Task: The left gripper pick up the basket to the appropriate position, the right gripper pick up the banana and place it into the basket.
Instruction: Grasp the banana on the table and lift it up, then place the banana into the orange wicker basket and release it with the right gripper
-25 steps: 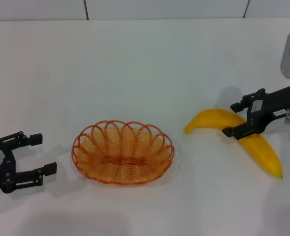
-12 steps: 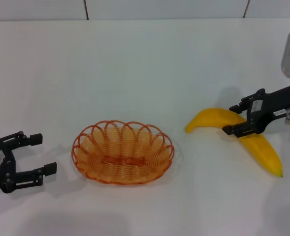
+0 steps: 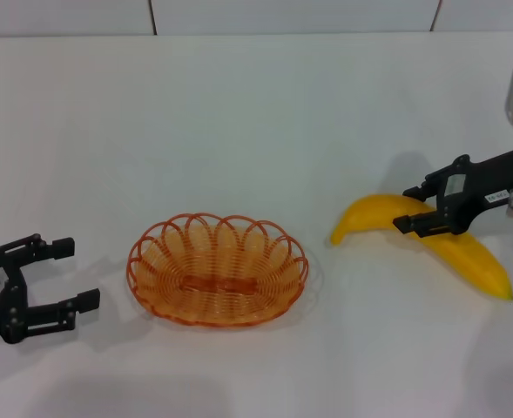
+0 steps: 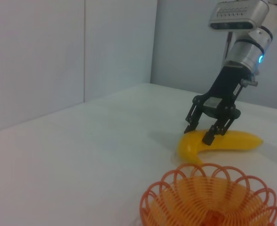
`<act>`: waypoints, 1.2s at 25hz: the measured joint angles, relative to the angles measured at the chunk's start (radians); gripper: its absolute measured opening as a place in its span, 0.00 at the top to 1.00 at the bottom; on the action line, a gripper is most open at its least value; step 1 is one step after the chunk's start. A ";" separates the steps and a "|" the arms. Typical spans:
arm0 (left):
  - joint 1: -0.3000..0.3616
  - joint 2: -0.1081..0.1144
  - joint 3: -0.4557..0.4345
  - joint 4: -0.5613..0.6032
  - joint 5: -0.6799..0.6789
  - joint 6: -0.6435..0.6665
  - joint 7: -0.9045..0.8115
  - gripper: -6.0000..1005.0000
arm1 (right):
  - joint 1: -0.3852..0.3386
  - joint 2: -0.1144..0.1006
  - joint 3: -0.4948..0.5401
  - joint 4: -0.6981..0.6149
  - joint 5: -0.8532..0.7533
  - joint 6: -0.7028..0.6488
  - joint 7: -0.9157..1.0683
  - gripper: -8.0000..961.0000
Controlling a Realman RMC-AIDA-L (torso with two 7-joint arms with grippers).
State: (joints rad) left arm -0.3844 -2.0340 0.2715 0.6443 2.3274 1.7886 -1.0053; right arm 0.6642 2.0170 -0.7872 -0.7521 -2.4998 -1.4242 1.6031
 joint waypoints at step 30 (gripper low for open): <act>-0.045 0.014 -0.004 0.000 0.151 0.023 -0.288 0.16 | 0.117 0.017 -0.649 -0.122 0.621 0.052 0.151 0.46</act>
State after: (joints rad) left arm -0.4292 -2.0203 0.2678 0.6442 2.4787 1.8120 -1.2937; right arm 0.7809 2.0340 -1.4366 -0.8741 -1.8787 -1.3717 1.7539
